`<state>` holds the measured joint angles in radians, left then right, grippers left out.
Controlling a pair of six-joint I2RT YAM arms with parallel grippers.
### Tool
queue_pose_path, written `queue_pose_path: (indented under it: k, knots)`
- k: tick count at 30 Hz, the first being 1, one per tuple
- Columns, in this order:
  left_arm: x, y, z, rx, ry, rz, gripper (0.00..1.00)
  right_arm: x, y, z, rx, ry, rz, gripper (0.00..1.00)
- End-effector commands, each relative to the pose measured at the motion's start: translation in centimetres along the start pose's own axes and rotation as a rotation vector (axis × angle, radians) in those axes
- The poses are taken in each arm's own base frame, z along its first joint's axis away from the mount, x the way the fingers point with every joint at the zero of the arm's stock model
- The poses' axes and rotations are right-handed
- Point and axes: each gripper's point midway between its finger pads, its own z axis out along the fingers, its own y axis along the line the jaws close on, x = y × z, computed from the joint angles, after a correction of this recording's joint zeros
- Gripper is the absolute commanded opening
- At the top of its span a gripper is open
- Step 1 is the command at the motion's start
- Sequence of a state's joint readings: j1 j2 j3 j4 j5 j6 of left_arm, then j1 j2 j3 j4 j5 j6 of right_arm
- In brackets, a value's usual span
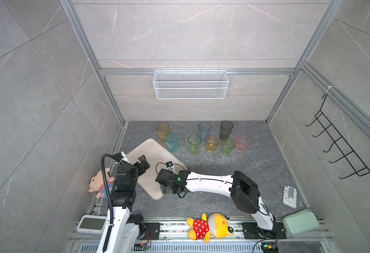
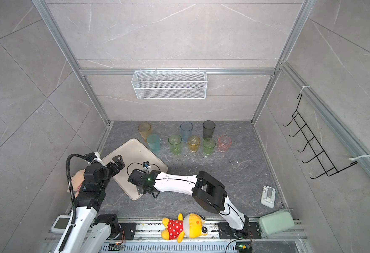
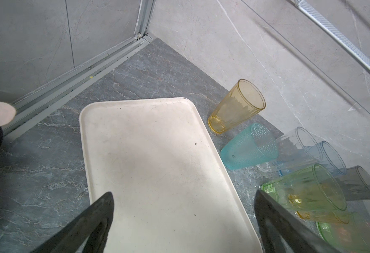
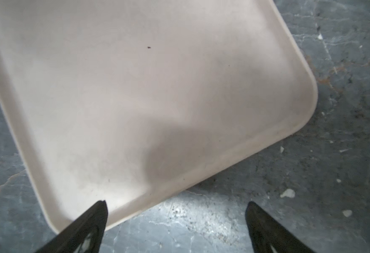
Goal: Place the glasses into the tray
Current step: Rotate the tray at the center of the table.
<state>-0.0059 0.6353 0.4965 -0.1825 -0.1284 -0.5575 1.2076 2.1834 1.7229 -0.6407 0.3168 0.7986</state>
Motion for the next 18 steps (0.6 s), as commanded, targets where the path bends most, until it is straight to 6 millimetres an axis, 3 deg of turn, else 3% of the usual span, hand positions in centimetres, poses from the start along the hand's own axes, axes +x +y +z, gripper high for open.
queue_pose_path:
  k: [1,18]
  knots:
    - [-0.3,-0.2,0.0,0.007,-0.015,-0.013,1.0,0.3,-0.6,0.8,0.025,0.034,0.029,0.99]
    - [-0.3,0.1,0.3,-0.012,-0.013,-0.031,1.0,1.3,-2.0,2.7,0.041,0.084,0.035,0.92]
